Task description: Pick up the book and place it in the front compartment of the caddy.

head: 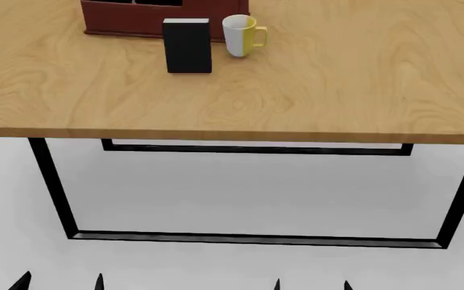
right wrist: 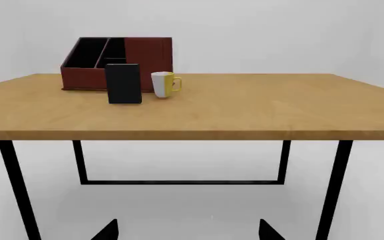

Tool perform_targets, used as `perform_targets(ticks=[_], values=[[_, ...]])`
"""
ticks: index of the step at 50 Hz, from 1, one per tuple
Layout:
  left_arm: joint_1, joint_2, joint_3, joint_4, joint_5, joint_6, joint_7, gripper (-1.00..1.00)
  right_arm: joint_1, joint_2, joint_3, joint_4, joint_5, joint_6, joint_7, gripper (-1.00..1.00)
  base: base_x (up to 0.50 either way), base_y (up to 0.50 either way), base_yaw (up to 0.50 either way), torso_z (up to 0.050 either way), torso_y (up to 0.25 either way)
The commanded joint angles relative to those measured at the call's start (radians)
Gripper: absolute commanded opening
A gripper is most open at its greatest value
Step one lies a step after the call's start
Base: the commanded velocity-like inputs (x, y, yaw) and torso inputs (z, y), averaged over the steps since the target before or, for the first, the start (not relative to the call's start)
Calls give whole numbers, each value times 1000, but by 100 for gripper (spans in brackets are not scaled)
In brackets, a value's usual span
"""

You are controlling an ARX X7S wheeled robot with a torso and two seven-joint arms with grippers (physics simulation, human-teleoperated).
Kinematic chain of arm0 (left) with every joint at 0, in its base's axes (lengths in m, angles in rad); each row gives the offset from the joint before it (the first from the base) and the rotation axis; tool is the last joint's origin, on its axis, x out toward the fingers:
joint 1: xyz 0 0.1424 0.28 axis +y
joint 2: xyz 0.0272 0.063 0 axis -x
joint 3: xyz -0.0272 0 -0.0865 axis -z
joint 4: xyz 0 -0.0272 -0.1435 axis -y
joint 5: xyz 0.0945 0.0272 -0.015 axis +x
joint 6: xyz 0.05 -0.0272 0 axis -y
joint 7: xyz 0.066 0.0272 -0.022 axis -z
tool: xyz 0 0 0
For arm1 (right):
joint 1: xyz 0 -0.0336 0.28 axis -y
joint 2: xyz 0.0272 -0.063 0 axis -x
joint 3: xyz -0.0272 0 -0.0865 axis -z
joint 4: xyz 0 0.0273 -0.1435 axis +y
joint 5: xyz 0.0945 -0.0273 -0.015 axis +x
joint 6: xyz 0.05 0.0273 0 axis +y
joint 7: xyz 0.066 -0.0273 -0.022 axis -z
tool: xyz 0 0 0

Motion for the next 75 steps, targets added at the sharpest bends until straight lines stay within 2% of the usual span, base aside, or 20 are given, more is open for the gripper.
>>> perform_targets(ticks=[1, 7, 10, 18, 24, 26, 32, 36, 39, 48, 75], values=[[2, -13, 14, 5, -13, -3, -14, 100, -3, 24, -28, -8, 24, 5, 29, 100, 0, 0, 0, 0, 0], [-20, -35, 39, -7, -32, -28, -42, 100, 3, 48, -55, -48, 17, 55, 52, 100, 0, 0, 0, 0, 0], [-33, -43, 46, 20, -32, -65, -58, 100, 3, 61, -54, -124, 19, 131, 62, 100, 0, 0, 0, 0, 0], [-56, -72, 44, 252, -51, -335, -90, 100, 56, 99, -82, -439, 5, 499, 62, 100, 0, 0, 0, 0, 0], [-81, -101, 57, 433, -35, -553, -120, 100, 99, 123, -97, -570, -4, 678, 62, 100, 0, 0, 0, 0, 0], [-90, -102, 40, 490, -71, -616, -106, 100, 119, 129, -96, -622, -7, 751, 63, 100, 0, 0, 0, 0, 0], [-112, -121, 48, 578, -66, -698, -118, 100, 175, 147, -84, -762, -9, 919, 62, 100, 0, 0, 0, 0, 0], [-142, -128, 45, 658, -73, -804, -127, 100, 215, 157, -85, -826, -8, 1013, 59, 100, 0, 0, 0, 0, 0], [-161, -134, 48, 704, -80, -852, -127, 100, 234, 144, -73, -837, 3, 1039, 58, 100, 0, 0, 0, 0, 0], [-180, -137, 44, 718, -98, -859, -125, 100, 259, 157, -122, -834, -21, 1050, 88, 100, 0, 0, 0, 0, 0], [-180, -149, 56, 683, -117, -821, -143, 100, 273, 159, -133, -810, -2, 1043, 101, 100, 0, 498, 0, 0, 0]])
